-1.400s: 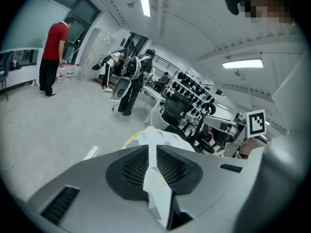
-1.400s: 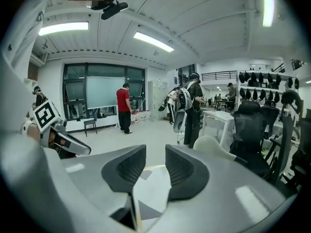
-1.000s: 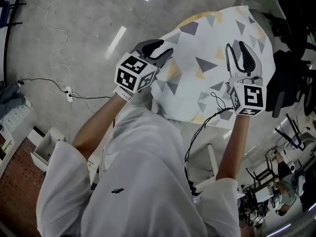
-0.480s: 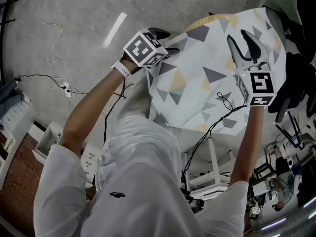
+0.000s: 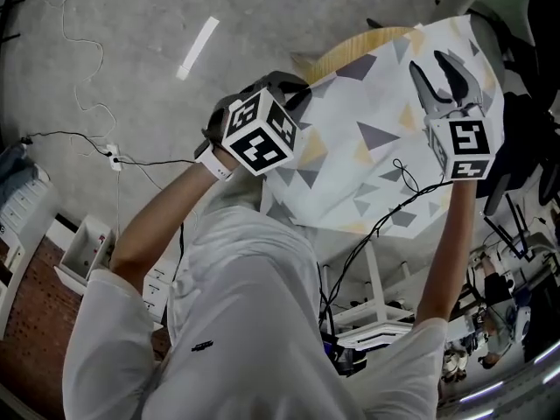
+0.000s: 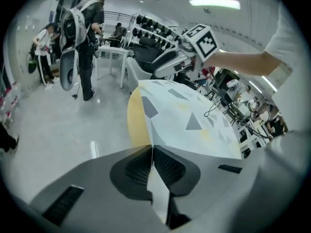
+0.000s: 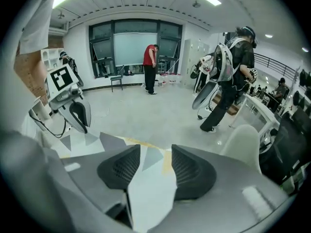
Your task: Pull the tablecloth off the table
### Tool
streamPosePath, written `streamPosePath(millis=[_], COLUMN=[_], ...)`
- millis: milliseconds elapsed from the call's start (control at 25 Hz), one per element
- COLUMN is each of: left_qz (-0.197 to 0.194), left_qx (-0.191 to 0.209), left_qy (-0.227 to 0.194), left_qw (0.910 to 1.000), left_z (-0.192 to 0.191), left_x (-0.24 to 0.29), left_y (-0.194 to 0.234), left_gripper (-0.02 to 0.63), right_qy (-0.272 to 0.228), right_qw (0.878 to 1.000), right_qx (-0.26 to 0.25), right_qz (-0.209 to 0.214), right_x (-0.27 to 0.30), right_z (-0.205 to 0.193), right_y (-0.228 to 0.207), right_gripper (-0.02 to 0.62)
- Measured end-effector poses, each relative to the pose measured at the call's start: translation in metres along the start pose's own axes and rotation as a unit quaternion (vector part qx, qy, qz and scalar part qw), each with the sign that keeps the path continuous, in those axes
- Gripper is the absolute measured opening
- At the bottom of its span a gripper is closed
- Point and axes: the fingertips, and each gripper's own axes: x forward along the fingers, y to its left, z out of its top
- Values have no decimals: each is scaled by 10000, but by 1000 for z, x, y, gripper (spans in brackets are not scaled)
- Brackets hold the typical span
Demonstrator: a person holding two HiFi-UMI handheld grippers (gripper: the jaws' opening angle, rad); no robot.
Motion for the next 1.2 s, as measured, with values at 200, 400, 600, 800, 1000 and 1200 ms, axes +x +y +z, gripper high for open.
streamPosePath(millis=[200,400,600,800,1000,1200], left_qz=[205,200,352,473,139,199], left_qx=[647,857,1297,1491,648,266], left_qy=[-324,-510,-652,-721,-1115,-1464], left_qw=[9972,9948,9888,9850,9916,9887], left_z=[23,39,56,63,60,62], left_x=[-33,-66,-89,-109,-128,-150], left_y=[-24,-61,-94,-125,-148,-175], left_gripper=[11,9,9,9,9,9], right_qy=[-9,390,926,1556,1498,1378], right_qw=[9934,9433,8804,8175,8316,8436], right_qx=[-915,-2836,-4034,-4771,-4544,-4617], right_qz=[693,1680,2315,2826,2819,2369], right_x=[-9,-34,-52,-73,-118,-174], right_z=[12,17,27,14,17,13], right_y=[29,73,84,101,110,124], right_gripper=[270,272,284,105,14,12])
